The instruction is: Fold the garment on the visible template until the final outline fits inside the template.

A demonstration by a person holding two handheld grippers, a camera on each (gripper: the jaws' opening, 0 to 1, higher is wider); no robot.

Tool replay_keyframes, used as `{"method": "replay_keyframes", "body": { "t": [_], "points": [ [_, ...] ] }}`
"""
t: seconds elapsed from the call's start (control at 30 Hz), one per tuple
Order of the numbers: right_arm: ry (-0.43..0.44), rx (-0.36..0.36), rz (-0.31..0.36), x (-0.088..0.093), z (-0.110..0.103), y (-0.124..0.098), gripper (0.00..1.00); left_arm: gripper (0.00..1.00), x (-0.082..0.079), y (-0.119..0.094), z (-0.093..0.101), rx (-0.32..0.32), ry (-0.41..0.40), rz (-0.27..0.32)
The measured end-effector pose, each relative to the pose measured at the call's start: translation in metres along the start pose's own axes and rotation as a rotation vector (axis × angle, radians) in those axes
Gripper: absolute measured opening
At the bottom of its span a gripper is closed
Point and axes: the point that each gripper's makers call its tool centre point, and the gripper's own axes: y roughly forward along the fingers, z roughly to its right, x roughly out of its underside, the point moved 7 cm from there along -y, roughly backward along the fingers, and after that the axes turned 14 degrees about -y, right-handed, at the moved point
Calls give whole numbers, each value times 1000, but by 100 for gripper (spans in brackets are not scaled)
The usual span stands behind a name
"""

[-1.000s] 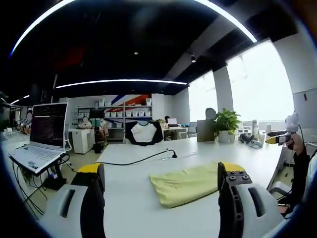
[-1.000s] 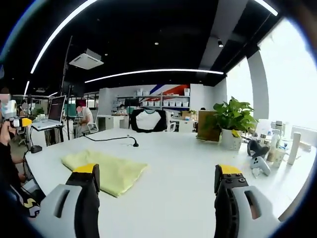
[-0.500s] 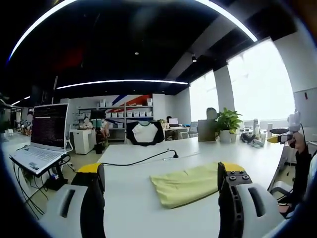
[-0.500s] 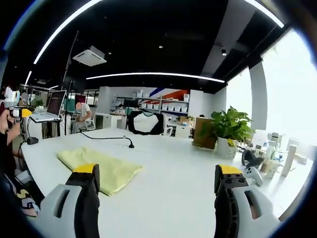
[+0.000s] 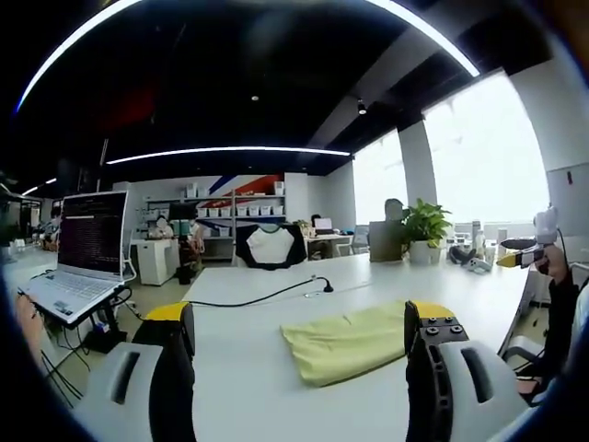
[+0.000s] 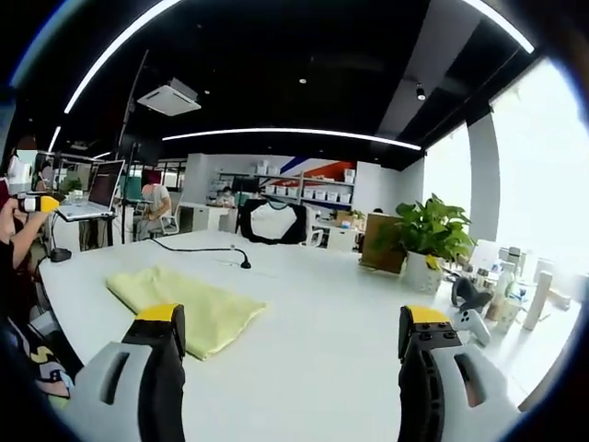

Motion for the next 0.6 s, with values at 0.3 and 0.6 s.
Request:
{"method": "replay_keyframes", "body": {
  "t": [0.3,0.6],
  "points": [
    [-4,10,4,-4,5,-3,99,100,-2,4,3,6,0,-5],
    [-5,5,-2,-5,7,4,99,100,-7,7,2,3,6,3]
  ]
}}
